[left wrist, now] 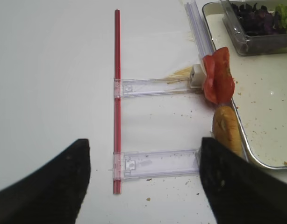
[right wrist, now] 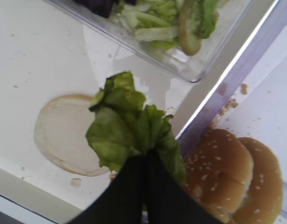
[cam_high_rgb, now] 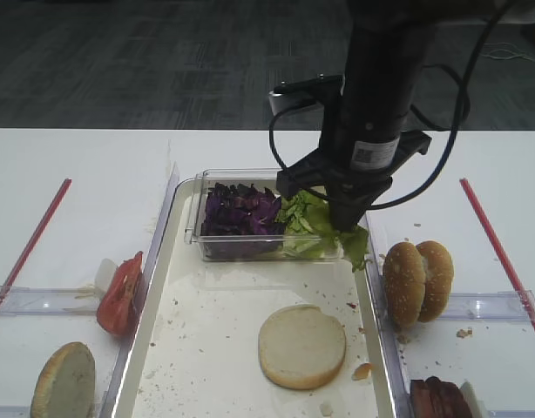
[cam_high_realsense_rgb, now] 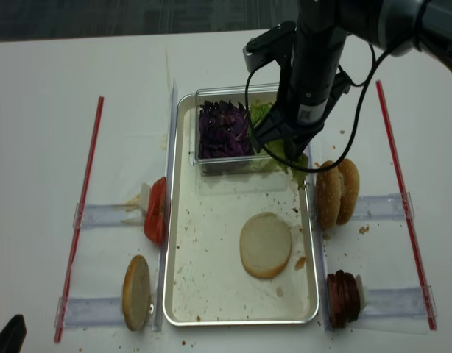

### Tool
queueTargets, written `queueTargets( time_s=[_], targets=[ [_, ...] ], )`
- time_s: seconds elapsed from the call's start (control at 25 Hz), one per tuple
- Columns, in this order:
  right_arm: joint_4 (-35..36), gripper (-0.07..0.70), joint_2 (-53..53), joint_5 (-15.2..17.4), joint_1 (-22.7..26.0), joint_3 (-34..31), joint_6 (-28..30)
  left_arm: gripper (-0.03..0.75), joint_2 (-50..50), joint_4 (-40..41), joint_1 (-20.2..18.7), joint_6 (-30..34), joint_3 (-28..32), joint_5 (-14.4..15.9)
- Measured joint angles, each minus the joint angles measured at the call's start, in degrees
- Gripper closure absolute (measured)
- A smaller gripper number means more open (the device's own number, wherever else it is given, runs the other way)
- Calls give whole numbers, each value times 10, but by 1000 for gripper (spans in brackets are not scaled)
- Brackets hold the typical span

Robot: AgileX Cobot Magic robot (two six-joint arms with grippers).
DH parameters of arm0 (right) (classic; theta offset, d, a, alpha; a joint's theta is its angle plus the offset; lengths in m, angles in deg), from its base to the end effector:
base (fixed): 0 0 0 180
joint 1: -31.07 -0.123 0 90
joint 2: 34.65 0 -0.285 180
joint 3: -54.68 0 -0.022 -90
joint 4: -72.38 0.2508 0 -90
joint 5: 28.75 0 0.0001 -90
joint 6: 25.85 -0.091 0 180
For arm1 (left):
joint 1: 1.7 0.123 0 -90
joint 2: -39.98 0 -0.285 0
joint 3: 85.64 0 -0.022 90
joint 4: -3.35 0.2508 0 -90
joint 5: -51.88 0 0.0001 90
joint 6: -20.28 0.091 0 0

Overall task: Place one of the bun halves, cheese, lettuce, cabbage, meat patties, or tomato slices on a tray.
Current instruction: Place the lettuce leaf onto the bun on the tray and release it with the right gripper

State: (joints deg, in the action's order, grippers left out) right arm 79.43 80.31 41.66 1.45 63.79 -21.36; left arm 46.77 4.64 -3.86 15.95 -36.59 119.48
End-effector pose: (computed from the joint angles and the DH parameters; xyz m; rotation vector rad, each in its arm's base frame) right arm 0.3195 0.1938 0.2439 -0.8526 2.9774 0.1994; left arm -0.0119 0.0023 0.2655 -0.0436 2.1540 -0.0383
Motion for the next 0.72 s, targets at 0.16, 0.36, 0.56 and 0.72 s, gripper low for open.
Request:
queueTargets(
  time_s=[0.16, 0.36, 0.56, 0.72],
  targets=[
    [28, 591, 0, -1, -12, 0, 15, 225, 0, 0, 0, 0, 0, 0],
    [30, 591, -1, -3, -53, -19, 17, 225, 0, 0, 0, 0, 0, 0],
    [27, 591, -1, -4, -85, -56, 18, 225, 0, 0, 0, 0, 0, 0],
    [23, 591, -1, -7, -94, -87, 18, 225, 0, 0, 0, 0, 0, 0]
  ],
)
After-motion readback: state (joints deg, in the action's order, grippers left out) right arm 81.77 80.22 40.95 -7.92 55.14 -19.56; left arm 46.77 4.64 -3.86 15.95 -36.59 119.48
